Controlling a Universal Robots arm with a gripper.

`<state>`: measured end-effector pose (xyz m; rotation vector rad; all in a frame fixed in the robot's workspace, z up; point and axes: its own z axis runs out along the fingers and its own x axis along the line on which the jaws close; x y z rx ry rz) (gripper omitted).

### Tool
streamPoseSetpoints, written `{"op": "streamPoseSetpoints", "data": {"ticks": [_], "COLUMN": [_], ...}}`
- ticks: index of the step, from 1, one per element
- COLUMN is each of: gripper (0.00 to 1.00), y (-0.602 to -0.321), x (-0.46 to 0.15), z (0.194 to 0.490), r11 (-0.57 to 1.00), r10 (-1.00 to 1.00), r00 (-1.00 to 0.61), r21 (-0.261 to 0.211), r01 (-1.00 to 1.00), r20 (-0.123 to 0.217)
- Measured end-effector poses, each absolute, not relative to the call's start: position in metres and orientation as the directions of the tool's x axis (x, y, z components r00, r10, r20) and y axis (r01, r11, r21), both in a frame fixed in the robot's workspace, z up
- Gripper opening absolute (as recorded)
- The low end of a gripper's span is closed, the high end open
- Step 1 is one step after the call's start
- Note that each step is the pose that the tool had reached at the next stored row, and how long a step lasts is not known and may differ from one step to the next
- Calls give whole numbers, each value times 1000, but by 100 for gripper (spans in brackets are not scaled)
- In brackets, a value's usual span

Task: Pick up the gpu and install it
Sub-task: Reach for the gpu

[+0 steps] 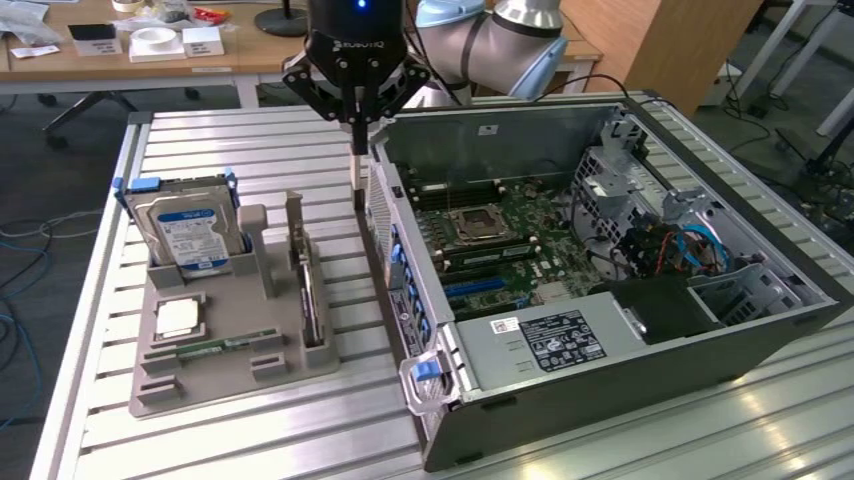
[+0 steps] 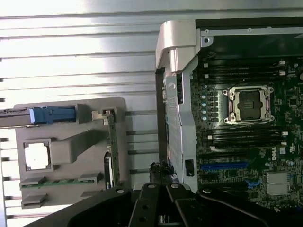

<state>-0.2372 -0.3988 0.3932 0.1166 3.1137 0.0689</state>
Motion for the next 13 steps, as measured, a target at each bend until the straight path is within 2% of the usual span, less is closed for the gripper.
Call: {"op": "streamPoseSetpoints", "data": {"ticks": [13], "gripper": [11], "y": [-399], "x": [-252], "z": [393], "r11": [996], "r10": [75], "r00": [-997], "r21": [45], "r01": [74], "r20": [-23]}}
